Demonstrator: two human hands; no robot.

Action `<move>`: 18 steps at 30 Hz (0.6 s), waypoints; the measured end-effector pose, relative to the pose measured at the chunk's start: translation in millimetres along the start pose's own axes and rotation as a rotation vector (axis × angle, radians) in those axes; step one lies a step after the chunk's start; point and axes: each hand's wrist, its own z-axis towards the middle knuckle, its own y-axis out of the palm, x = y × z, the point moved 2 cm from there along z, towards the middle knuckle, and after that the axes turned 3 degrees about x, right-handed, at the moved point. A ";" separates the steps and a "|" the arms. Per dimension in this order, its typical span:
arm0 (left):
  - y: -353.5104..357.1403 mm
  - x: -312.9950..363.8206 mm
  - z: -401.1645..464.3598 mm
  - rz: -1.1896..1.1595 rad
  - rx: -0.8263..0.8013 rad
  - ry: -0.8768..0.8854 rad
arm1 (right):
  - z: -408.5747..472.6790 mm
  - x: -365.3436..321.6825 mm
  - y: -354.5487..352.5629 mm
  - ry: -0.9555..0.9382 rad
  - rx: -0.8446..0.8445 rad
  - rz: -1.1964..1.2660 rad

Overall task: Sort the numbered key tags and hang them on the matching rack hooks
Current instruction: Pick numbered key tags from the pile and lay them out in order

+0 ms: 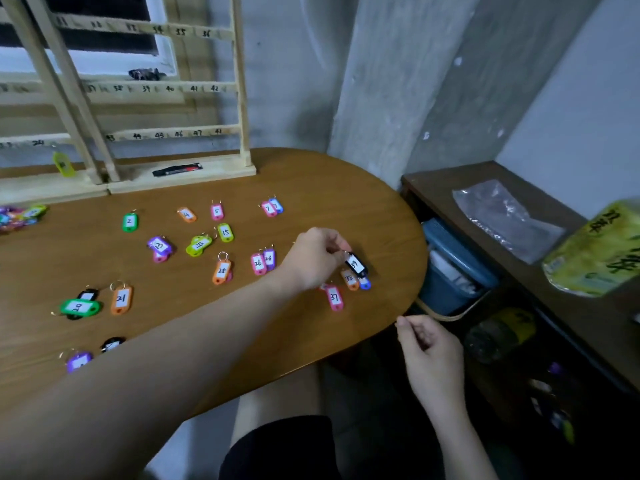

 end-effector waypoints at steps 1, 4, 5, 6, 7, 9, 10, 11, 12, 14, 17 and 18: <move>6.7 3.7 6.2 0.011 -0.005 0.001 | 0.3 4.3 -2.3 0.022 0.006 0.009; 25.2 11.3 21.3 0.056 -0.035 0.014 | 0.4 16.1 -6.4 0.099 0.010 0.052; 30.8 12.3 26.1 0.081 -0.040 0.017 | 0.5 19.4 -6.9 0.118 0.015 0.064; 35.7 13.2 30.4 0.103 -0.045 0.019 | 0.8 21.9 -7.3 0.130 0.019 0.073; 40.1 13.9 34.3 0.119 -0.049 0.022 | 1.3 23.6 -7.6 0.136 0.025 0.078; 47.4 15.7 41.4 0.162 -0.061 0.035 | 3.1 26.3 -9.0 0.137 0.033 0.082; 50.5 16.6 44.5 0.196 -0.071 0.043 | 4.3 27.6 -9.8 0.139 0.032 0.079; 53.4 17.1 47.4 0.227 -0.087 0.050 | 5.4 28.8 -10.8 0.143 0.030 0.076; 56.1 17.2 49.8 0.252 -0.105 0.056 | 6.6 29.8 -11.7 0.146 0.026 0.073; 60.4 15.8 53.6 0.286 -0.137 0.066 | 8.5 32.0 -13.2 0.151 0.021 0.070; 64.4 12.2 56.3 0.313 -0.149 0.116 | 9.8 34.3 -14.8 0.152 0.022 0.065; 64.9 11.1 56.3 0.330 -0.144 0.143 | 9.9 34.2 -14.9 0.146 0.024 0.065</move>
